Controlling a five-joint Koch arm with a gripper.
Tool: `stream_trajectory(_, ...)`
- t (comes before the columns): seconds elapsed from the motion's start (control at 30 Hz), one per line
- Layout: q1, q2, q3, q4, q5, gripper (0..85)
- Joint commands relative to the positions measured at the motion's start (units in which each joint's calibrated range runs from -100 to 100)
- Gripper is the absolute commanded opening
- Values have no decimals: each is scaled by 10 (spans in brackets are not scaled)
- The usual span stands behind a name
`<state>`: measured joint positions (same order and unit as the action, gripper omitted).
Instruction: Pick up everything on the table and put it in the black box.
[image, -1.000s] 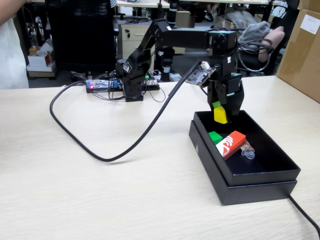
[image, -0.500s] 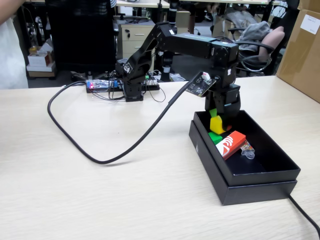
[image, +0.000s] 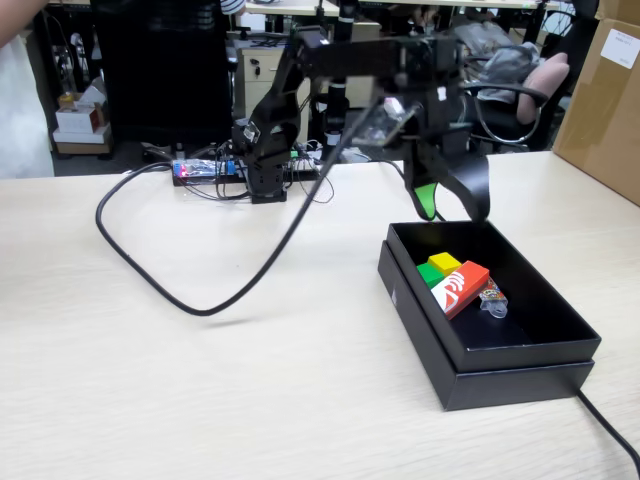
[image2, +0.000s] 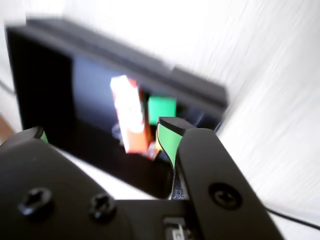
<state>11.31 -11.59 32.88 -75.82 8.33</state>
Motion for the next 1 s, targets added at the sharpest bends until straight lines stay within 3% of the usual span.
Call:
stream_trajectory(0.0, -40, -88, -32, 47, -27, 455)
stream_trajectory(0.23, -117, -87, -130, 71, -64, 495)
stream_trajectory(0.43, -126, -310, -496, 316, -107, 475)
stream_trajectory(0.57, -120, -492, -700, 396, -126, 473)
stream_trajectory(0.97, -115, -649, -926, 524, -111, 477)
